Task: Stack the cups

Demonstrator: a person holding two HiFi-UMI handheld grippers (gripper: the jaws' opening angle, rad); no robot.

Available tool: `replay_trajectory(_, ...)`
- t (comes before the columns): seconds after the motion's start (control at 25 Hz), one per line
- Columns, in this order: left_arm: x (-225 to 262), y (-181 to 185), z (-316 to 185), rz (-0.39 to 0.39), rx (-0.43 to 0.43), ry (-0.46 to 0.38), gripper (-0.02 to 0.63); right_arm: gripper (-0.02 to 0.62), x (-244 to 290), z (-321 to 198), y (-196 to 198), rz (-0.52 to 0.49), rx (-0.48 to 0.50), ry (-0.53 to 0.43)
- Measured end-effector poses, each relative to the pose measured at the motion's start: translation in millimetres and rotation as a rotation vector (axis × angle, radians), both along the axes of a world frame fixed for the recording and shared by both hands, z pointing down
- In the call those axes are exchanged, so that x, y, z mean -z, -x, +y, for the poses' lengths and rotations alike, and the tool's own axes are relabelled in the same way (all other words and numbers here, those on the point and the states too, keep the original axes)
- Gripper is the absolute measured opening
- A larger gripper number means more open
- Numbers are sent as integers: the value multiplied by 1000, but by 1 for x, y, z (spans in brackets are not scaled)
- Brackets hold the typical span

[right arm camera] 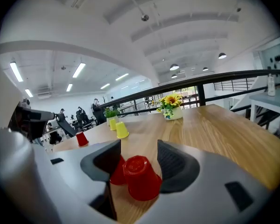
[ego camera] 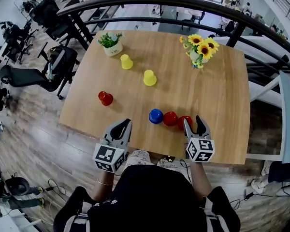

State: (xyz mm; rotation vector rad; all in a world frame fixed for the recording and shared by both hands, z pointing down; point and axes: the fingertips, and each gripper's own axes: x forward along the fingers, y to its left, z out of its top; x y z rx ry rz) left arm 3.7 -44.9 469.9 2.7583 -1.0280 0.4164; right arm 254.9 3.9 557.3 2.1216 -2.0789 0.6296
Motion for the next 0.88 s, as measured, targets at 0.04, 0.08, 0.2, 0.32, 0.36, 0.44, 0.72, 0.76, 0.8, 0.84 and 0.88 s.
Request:
replay_trajectory(0.04,-1,-2,0,1,-4,0,25,245,10,0,-2,-15,-7,-27)
replay_trajectory(0.08,-1,-4,0,2,-10,-1,25,245,21,0,-3,-27,-15,-56)
replay_trajectory(0.2,-3,-9,-6,9,-39,0,25,241,59,-5,1,-39,-19,-152)
replay_trajectory(0.32,-4,-12,-17,14,-87,8,25,229,97,-15,19,-60,5,-258)
replay_trajectory(0.36,-2,-12,-23,17,-105,4,25,227,107,-19,29,-70,17,-288)
replay_trajectory(0.44,5,-9,-37,30,-146,-28,25,217,124,-32,53,-86,50,-338)
replay_trajectory(0.72,7,55,-106,28,-155,-17,25,189,141,-96,180,-121,239,-366)
replay_trajectory(0.76,8,67,-118,32,-144,-14,25,189,135,-106,202,-135,272,-342)
replay_trajectory(0.8,9,79,-128,36,-136,-16,25,189,129,-115,224,-151,306,-315)
replay_trajectory(0.84,10,90,-138,38,-132,-21,25,189,121,-123,244,-163,339,-287)
replay_trajectory(0.88,11,101,-147,40,-129,-26,25,189,112,-131,264,-168,369,-259)
